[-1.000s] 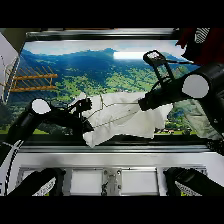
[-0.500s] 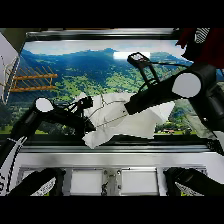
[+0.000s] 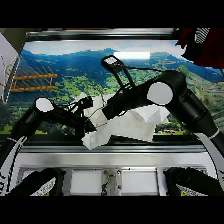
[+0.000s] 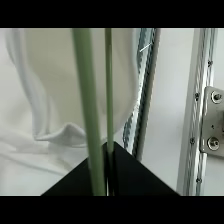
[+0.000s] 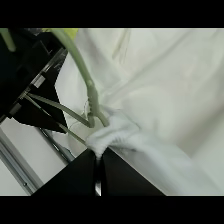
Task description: Fold the clothes and pants, and hang the long-sleeved shirts on hangers.
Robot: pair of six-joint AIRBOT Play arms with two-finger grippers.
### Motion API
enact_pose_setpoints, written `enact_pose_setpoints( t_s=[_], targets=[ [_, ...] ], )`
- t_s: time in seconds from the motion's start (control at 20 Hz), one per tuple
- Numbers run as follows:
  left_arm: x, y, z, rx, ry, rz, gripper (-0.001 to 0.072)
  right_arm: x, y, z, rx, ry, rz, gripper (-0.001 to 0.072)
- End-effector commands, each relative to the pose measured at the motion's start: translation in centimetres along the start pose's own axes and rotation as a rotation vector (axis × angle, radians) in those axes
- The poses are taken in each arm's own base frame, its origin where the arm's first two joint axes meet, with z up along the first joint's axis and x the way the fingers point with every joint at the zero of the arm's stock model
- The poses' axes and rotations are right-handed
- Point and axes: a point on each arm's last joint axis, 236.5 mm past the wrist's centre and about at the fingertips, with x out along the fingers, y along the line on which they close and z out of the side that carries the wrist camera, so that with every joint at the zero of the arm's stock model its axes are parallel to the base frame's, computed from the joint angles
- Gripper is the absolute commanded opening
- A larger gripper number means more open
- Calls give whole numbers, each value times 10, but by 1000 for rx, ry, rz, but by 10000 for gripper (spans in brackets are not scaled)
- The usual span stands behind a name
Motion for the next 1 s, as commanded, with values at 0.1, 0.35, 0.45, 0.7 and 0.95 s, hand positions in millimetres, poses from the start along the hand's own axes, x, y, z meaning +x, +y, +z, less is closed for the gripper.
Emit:
enact_pose_setpoints(
  t_s=[0.1, 0.35, 0.45, 0.7, 0.95],
  targets=[
    [0, 0, 0, 0, 1, -1, 13, 10, 15, 4, -19, -8, 29, 18],
    [0, 0, 0, -1, 1, -1, 13, 10, 16, 4, -20, -8, 30, 20],
    [0, 0, 0, -1, 1, -1, 13, 10, 16, 3, -19, -7, 30, 29],
    [0, 0, 0, -1, 1, -1, 13, 5, 19, 1, -15, -3, 43, 512],
    [0, 0, 0, -1, 1, -1, 13, -21, 11, -19, -8, 109, 30, 513]
  ],
)
